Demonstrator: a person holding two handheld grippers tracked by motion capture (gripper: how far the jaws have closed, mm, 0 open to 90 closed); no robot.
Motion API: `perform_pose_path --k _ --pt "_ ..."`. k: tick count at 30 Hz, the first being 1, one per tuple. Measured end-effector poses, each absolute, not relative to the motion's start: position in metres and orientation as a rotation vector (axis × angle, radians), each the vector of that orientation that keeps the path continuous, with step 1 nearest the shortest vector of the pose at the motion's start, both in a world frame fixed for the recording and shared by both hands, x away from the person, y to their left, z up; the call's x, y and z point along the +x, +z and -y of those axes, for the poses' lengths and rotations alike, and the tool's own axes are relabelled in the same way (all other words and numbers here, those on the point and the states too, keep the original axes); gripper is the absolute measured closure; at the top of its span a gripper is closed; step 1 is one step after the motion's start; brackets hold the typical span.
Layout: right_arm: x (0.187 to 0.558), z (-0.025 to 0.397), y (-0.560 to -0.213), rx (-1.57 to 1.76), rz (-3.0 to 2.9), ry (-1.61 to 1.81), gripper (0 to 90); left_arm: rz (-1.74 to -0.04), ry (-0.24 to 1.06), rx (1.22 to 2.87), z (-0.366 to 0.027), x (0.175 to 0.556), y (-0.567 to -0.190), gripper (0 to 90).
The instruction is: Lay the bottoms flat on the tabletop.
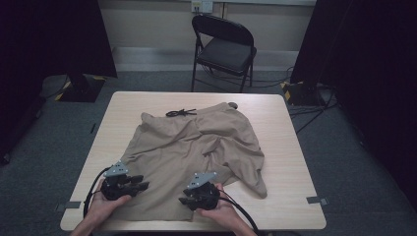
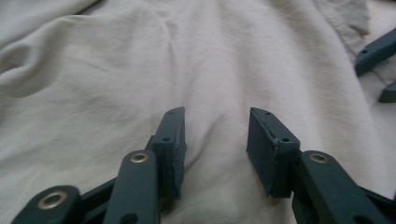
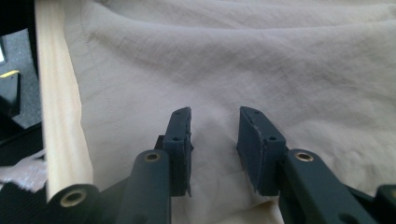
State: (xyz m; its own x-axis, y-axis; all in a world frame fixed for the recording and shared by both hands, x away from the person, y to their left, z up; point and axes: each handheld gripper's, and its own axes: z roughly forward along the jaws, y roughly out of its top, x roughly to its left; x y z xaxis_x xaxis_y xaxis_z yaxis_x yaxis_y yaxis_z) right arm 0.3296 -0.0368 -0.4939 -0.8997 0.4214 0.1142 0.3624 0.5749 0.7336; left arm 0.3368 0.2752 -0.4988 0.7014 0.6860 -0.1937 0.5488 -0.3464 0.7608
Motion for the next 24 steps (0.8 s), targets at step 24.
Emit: perform_pose_path --k 24 --pt "0.293 0.070 -0.492 0.646 -2.779 1.239 65.6 -1.100 0.231 2.011 -0.290 0.393 -0.490 53.5"
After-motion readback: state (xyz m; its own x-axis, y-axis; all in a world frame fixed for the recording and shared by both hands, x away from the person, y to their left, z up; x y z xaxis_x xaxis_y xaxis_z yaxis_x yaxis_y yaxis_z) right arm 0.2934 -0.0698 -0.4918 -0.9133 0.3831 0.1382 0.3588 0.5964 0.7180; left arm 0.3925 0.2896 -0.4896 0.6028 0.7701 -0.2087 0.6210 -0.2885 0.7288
